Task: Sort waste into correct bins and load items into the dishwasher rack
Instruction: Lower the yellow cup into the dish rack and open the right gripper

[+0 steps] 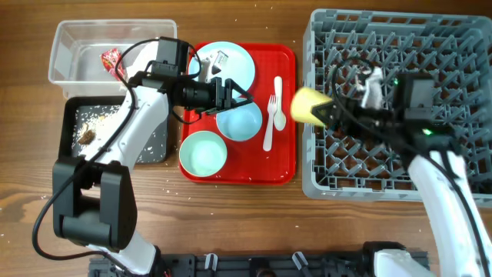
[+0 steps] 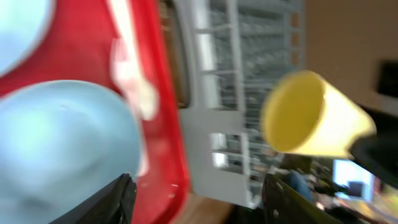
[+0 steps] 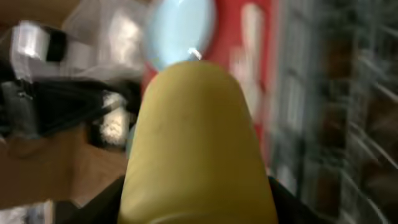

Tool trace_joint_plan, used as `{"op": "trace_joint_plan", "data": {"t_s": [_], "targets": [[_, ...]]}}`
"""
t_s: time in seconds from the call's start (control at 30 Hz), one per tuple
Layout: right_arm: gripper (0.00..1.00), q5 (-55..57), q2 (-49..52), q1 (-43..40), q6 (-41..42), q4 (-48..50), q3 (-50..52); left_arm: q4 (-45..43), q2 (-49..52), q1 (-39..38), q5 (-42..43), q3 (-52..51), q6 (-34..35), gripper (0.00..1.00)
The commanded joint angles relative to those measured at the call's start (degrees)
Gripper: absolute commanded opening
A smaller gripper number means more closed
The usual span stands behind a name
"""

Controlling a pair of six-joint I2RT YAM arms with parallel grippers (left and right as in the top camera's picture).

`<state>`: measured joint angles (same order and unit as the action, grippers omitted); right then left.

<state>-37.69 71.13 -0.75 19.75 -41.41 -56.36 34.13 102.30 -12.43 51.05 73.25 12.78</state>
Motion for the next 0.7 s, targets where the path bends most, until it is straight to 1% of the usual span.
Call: {"op": "trace_joint_plan", "data": {"t_s": [0.0, 0.1, 0.2, 0.3, 0.43, 0.5, 0.53, 0.67], "targets": [[0.50, 22.29, -4.33, 0.61, -3.26, -14.56, -10.12, -0.09, -1.05, -0.09, -8.48, 0.66, -0.31, 0.67], [0.51, 28.89, -4.11, 2.93, -2.60, -25.35, -14.53, -0.09, -1.05, -0.09, -9.88, 0.66, -0.31, 0.68], [0.51, 29.35, -2.05, 5.38, 0.42, -31.15, -14.40, -0.09, -1.05, -0.09, -10.69, 0.66, -0.31, 0.68], [0.51, 31.74, 2.75, 7.98, 2.95, -35.69, -14.40, -0.11, -1.05, -0.09, -10.73, 0.66, -0.33, 0.68], [0.51, 31.91, 10.03, 11.37, 2.93, -38.84, -14.38, -0.09, -1.05, -0.09, -11.96, 0.66, -0.31, 0.68], [0.51, 31.91, 12.70, 12.24, 2.93, -38.32, -13.94, -0.09, -1.05, -0.09, -12.09, 0.66, -0.31, 0.68], [0.53, 31.91, 14.03, 12.61, 2.97, -37.79, -13.31, -0.09, -1.05, -0.09, -12.41, 0.66, -0.33, 0.68], [0.66, 31.91, 18.05, 12.76, 3.15, -36.26, -11.34, -0.09, -1.05, -0.09, -13.53, 0.66, -0.33, 0.68]]}}
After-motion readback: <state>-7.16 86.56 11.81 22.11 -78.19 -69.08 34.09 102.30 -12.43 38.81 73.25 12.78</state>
